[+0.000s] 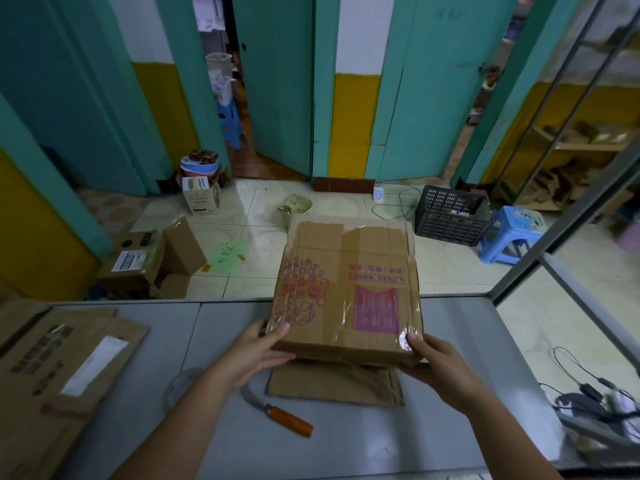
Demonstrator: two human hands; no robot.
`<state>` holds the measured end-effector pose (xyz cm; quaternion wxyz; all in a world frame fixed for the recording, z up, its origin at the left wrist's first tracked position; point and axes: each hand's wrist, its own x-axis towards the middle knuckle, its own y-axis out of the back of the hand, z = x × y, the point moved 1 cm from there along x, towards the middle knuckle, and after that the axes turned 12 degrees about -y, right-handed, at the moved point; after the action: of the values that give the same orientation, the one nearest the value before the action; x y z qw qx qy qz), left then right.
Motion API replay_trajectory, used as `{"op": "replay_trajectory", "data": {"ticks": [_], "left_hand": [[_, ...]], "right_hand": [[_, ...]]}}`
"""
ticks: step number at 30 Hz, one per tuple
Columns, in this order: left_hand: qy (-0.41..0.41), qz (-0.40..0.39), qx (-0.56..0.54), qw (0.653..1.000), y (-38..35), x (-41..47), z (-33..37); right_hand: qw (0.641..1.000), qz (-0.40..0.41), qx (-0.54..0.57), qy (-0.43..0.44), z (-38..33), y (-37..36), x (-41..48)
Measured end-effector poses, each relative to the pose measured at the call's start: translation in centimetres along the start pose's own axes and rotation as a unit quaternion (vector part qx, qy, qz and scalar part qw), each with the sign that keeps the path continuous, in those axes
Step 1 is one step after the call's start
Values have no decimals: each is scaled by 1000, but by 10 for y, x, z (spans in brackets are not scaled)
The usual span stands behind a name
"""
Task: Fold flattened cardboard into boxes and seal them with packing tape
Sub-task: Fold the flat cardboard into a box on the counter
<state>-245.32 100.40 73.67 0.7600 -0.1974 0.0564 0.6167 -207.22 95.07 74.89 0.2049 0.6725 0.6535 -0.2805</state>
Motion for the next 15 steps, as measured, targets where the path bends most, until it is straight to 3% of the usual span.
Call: {"op": "replay_trajectory", "data": {"ticks": [5, 9, 15], "left_hand": [[-2, -3, -9, 1000, 14, -19, -18], [-21, -23, 184, 982, 16, -27, -27], [-9, -112, 306, 945, 2, -18, -46]], "right_hand": [[998, -39, 14, 45, 35, 13, -14], [993, -27, -61, 98, 62, 18, -24], [987, 62, -123, 83, 90, 19, -16]]}}
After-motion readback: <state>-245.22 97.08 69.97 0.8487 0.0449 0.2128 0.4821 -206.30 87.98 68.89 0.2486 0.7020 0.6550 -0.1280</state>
